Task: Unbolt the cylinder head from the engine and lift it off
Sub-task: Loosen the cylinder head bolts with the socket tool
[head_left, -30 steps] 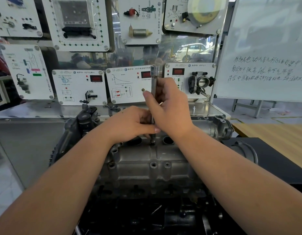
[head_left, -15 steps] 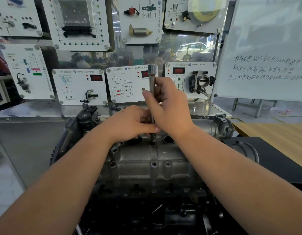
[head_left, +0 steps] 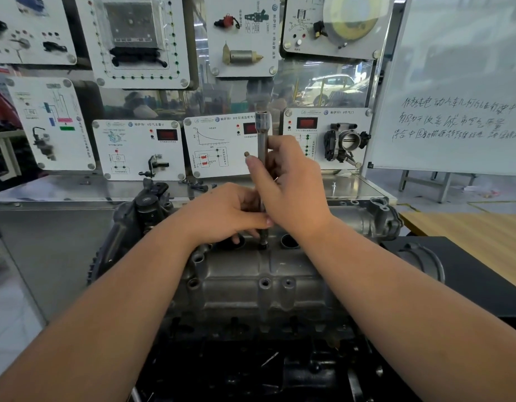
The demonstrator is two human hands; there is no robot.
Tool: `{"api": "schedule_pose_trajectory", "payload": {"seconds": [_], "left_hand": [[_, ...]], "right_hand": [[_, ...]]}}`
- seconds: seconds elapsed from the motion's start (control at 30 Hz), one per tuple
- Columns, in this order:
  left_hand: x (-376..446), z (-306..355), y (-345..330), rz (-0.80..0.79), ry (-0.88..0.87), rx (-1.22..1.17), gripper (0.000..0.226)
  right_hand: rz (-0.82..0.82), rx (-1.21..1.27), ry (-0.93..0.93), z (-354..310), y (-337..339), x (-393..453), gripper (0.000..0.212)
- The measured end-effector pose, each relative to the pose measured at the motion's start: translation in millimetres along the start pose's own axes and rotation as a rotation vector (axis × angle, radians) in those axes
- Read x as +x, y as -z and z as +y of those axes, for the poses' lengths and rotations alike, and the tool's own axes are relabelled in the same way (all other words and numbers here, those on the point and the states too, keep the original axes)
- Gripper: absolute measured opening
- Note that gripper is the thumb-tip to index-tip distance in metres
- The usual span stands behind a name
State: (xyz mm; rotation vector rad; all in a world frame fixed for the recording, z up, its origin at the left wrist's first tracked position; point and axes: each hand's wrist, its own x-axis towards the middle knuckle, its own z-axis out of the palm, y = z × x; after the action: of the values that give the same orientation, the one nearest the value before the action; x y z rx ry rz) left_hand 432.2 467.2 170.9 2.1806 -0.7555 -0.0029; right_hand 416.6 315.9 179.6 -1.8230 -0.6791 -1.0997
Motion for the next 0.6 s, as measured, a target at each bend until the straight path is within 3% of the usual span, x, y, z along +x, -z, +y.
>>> {"api": "schedule_pose_trajectory", "payload": {"seconds": [0.1,0.23,0.37,0.47,0.6], "left_hand": [[-2.3,3.0,0.5,-0.005,-0.040,-0.037,0.023],[-2.2,0.8,-0.1,0.005,-0.025,-0.012,0.015],[-1.2,-0.8,0.5,0.009,-0.018,0.011,0.010],[-1.6,0.5,-0.3,0.017,-0.036,-0.010,0.011],[-2.9,4.4,-0.1,0.006,-0.080,-0.049,0.037]], "right_hand": [[-0.058,-0.015,0.009,-0.1,2.3,1.1,0.019],[-0.072,-0.021,-0.011,1.7,3.3,1.2,0.020],[-0.009,0.023,-0.048,0.3,1.7,-0.8,0.044],[0.025,0.015,-0.023,0.4,0.5,0.5,0.029],[-0.001,0.002,0.019,-0.2,1.3,1.1,0.014]]}}
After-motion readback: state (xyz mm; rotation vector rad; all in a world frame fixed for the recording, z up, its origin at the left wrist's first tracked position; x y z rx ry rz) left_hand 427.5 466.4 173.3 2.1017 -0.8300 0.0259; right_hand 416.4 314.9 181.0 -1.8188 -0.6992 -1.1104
